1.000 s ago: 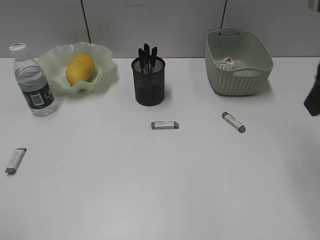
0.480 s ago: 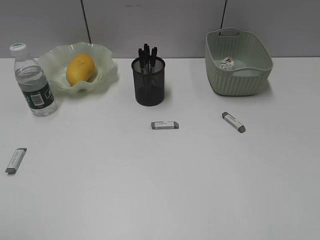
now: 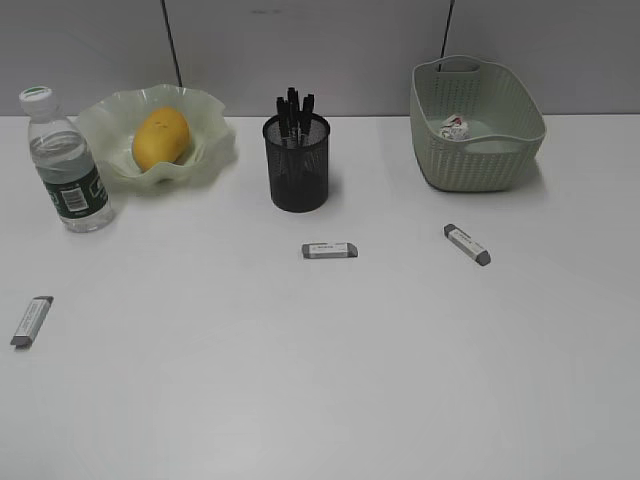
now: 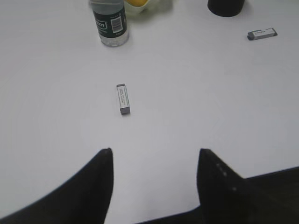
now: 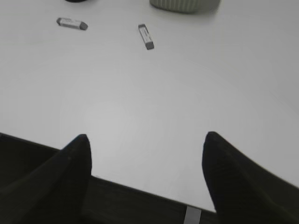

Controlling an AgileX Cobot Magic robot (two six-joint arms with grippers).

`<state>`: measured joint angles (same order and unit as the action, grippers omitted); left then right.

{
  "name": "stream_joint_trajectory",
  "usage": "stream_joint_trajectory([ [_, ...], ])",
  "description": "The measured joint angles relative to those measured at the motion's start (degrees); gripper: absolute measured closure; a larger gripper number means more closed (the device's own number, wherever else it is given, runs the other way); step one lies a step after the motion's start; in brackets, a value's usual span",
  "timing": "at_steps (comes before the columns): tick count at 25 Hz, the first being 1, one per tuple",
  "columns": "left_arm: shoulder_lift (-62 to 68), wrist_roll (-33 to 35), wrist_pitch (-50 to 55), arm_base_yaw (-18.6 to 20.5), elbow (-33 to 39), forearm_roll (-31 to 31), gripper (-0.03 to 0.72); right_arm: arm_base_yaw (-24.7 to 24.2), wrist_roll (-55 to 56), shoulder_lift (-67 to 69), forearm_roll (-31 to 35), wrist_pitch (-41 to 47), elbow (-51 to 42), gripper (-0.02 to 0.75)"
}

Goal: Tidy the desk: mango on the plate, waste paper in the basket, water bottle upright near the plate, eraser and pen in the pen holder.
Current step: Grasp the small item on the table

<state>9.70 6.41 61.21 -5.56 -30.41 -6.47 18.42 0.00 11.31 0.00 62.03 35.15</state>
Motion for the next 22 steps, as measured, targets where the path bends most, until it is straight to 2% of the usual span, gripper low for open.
stream_joint_trajectory([
  [7, 0.28, 0.00, -0.55, 0.00, -0.21, 0.56, 0.252, 0.00, 0.00, -0.32, -0.64, 2.27, -3.97, 0.153],
  [11, 4.80, 0.00, -5.92, 0.00, -1.46, 1.44, 0.252, -0.13, 0.00, -0.32, -0.67, 1.86, -4.45, 0.153],
  [17, 22.64, -2.28, -12.26, 0.00, -1.94, 1.16, 0.252, -0.13, 0.00, -0.32, -0.67, 1.31, -4.55, 0.153],
  [22, 41.29, -2.98, -17.59, 0.00, -2.76, -1.74, 0.243, -0.13, 0.00, -0.32, -0.71, 0.35, -5.07, 0.153],
])
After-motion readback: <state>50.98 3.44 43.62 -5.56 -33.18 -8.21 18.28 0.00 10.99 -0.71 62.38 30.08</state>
